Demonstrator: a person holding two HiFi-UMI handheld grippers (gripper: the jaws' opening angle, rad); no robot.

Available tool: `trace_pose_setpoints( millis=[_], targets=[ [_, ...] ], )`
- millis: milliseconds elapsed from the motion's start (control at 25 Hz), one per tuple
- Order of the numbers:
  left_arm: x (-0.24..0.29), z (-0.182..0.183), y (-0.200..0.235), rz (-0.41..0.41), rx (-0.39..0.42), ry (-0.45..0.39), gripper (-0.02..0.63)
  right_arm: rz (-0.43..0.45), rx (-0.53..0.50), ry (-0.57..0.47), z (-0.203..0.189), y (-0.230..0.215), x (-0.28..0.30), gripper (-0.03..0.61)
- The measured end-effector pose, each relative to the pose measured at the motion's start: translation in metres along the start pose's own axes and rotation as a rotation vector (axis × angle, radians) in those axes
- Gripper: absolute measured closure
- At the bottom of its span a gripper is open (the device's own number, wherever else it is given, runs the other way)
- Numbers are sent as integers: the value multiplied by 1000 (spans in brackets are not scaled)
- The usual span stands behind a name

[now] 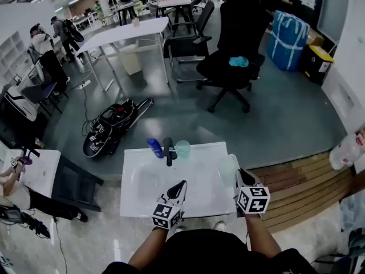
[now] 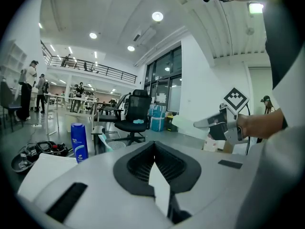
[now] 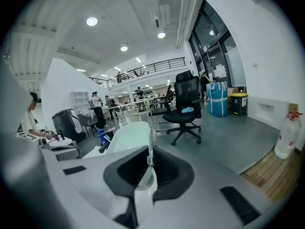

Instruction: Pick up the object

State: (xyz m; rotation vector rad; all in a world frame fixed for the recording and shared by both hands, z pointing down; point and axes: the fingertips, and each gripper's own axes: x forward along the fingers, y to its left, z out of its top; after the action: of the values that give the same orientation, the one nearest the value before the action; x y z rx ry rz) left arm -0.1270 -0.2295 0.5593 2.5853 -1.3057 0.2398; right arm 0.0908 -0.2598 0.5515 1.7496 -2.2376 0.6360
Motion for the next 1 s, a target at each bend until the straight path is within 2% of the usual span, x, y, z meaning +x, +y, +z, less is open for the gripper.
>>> trace_pose_setpoints(
  millis=[1000],
  targets=[
    [-5, 0, -10, -3, -8, 1, 600, -3, -44, -50, 8, 6, -13, 543]
  ],
)
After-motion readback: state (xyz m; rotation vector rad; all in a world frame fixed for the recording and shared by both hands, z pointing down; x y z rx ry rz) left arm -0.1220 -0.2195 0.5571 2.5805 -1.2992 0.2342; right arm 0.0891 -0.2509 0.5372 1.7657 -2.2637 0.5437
